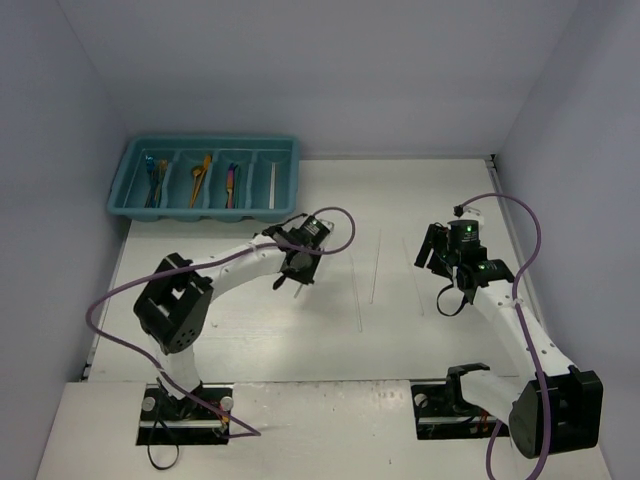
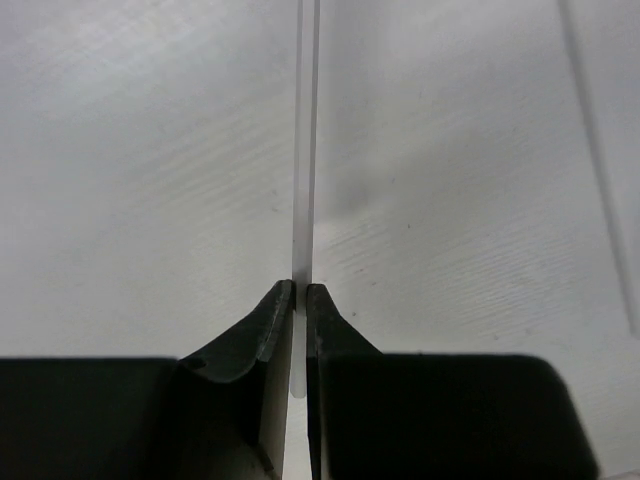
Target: Sort the eating utensils into containers
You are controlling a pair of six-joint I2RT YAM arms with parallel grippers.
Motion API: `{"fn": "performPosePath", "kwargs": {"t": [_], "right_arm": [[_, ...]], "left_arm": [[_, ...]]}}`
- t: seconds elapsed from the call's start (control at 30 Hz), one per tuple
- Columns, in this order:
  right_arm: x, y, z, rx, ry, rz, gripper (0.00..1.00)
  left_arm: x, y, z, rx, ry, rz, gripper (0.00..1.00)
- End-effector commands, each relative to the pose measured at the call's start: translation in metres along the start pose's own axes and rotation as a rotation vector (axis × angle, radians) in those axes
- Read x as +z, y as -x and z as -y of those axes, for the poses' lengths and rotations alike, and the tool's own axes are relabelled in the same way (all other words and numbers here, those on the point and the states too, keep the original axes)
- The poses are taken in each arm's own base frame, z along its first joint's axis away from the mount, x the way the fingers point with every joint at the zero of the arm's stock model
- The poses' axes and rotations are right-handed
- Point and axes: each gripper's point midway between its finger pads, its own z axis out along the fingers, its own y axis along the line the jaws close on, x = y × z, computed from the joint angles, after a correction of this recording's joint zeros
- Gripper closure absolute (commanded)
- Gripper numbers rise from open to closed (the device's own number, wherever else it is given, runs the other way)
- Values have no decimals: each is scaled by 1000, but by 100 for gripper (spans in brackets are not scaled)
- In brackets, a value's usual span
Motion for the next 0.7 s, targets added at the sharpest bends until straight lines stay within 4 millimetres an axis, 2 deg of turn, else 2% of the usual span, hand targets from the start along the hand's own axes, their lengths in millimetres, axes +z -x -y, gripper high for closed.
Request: {"fn": "performPosePath", "kwargs": {"t": [0.0,0.07,0.13,0.2,0.27,0.4,0.47,0.53,0.67], "right_arm": [[-3,14,0,3,-5,52,35],[-2,13,0,3,-4,48,35],[0,12,-1,3,-4,42,35],[0,11,-1,4,-4,38,35],[1,11,0,2,-6,38,35],[1,10,-1,2,-6,32,35],[2,9,0,3,-8,31,35],[2,8,0,2,-8,30,35],[2,8,1,0,-12,28,35]], "left_arm": [[-90,101,-45,-83,20,307,100],[-101,125,-75,-142,49,352,100],[-93,144,-103,-187,78,356,100],[-96,169,-132,-225,114,386,100],[-70,178,-152,-252,140,342,100],[-45,208,-192,-339,151,341,100],[-45,219,-201,-348,157,354,98],[-46,227,-202,-344,157,367,87],[-64,234,-190,-337,120,401,72]]}}
